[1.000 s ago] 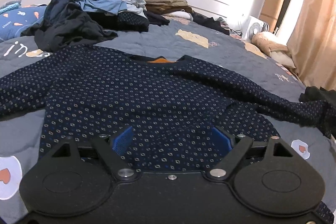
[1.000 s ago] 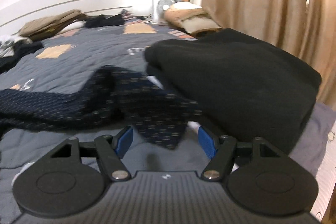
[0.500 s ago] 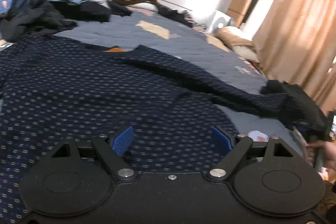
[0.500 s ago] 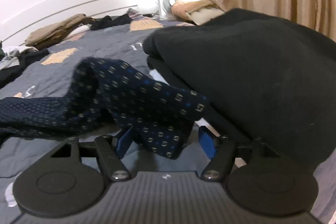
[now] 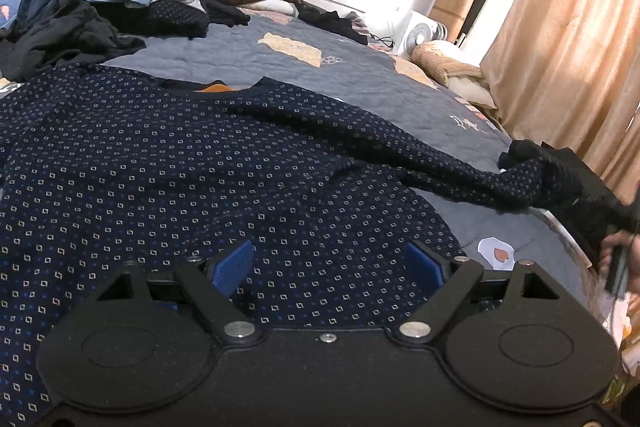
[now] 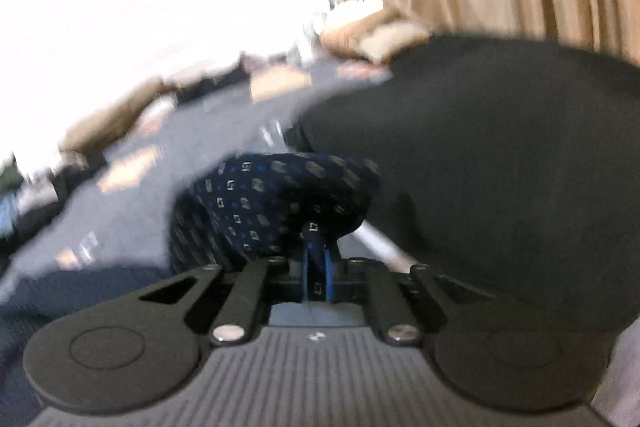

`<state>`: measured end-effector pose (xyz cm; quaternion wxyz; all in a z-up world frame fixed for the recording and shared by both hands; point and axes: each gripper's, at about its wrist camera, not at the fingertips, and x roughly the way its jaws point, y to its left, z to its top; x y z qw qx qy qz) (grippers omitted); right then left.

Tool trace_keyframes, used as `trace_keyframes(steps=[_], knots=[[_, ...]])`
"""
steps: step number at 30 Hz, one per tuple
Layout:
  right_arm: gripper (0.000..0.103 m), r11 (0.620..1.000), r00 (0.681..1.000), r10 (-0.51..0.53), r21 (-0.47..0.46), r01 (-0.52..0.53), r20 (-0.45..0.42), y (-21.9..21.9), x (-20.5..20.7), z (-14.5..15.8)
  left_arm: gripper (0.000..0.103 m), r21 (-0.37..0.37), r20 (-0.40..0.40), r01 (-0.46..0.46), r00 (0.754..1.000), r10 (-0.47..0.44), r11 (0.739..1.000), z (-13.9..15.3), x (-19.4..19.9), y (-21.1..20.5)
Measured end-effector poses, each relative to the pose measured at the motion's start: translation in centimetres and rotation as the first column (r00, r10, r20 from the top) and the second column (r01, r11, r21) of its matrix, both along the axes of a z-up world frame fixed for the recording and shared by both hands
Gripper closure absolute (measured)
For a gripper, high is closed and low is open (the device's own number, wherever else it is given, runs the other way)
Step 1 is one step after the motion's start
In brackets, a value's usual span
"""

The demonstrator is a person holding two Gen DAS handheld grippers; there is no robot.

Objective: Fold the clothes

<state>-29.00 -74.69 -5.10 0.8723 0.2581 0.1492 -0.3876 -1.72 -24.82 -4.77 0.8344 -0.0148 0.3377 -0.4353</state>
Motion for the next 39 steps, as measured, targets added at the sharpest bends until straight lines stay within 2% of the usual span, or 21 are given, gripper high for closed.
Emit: trace_keyframes(steps=[3,5,7,9,11,13,16,17,20,25,27,29,31,35,37,39], knots=[[0.097,0.999,0.998,-0.013,-0.031,0.014,0.055,0.2,-1.3,3.9,0.02,0.002,0.005,0.004,1.0,-0.004,1.0,0.1,-0.1,-0.1],[0.098,0.997,0.998,-0.026,-0.078,0.029,0.049,0.4,-1.9,6.4,0.02,-0.005,0.009,0.007,1.0,-0.007,1.0,0.4,-0.2,-0.1],[0.098,0.992,0.999,-0.034,-0.117,0.034,0.001,0.4,-2.2,8.2,0.02,-0.017,0.012,0.009,1.0,-0.008,1.0,0.8,-0.3,0.1],[0.098,0.985,0.994,-0.058,-0.165,0.043,-0.089,0.4,-2.0,9.3,0.02,-0.031,0.015,0.011,1.0,-0.011,0.999,1.2,-0.4,0.2],[0.098,0.985,0.977,-0.064,-0.171,0.029,-0.201,0.2,-1.6,9.1,0.02,-0.042,0.013,0.016,1.0,-0.015,0.999,1.6,-0.5,0.3],[0.097,0.992,0.945,-0.03,-0.122,-0.01,-0.325,-0.3,-1.0,7.9,0.02,-0.053,0.014,0.02,1.0,-0.019,0.998,2.0,-0.6,0.4],[0.094,1.0,0.911,0.005,-0.025,-0.017,-0.412,-0.7,-1.0,4.9,0.019,-0.063,0.017,0.026,1.0,-0.025,0.998,2.5,-0.8,0.4],[0.094,1.0,0.912,0.007,-0.003,-0.009,-0.409,-0.5,-1.3,4.3,0.018,-0.067,0.018,0.027,1.0,-0.026,0.997,2.7,-0.8,0.4],[0.092,1.0,0.93,-0.013,-0.027,0.004,-0.368,1.0,-2.1,4.6,0.017,-0.081,0.023,0.032,0.999,-0.03,0.996,3.3,-0.9,0.7],[0.079,0.992,0.95,-0.011,-0.125,-0.029,-0.311,4.0,-2.3,8.5,0.016,-0.111,0.025,0.032,0.999,-0.029,0.993,4.2,-0.7,1.4],[0.07,0.988,0.961,0.022,-0.143,-0.064,-0.276,4.8,-1.6,10.7,0.016,-0.117,0.025,0.026,0.999,-0.024,0.993,4.5,-0.6,1.7],[0.055,0.978,0.966,0.053,-0.181,-0.101,-0.253,5.9,-0.7,12.5,0.015,-0.122,0.025,0.02,1.0,-0.017,0.992,4.7,-0.4,2.0],[0.048,0.967,0.965,0.099,-0.205,-0.151,-0.242,7.0,0.6,13.5,0.015,-0.124,0.026,0.016,1.0,-0.013,0.992,4.9,-0.2,2.2],[0.04,0.937,0.945,0.251,-0.192,-0.292,-0.211,9.2,5.3,13.5,0.015,-0.113,0.039,0.026,0.999,-0.021,0.993,5.2,0.1,2.5],[0.038,0.907,0.915,0.337,-0.183,-0.378,-0.22,10.4,8.5,12.8,0.014,-0.108,0.045,0.034,0.999,-0.029,0.994,5.4,0.1,2.8],[0.037,0.858,0.871,0.427,-0.194,-0.475,-0.245,12.0,12.1,11.9,0.012,-0.116,0.036,0.029,0.999,-0.025,0.993,5.5,0.4,3.1]])
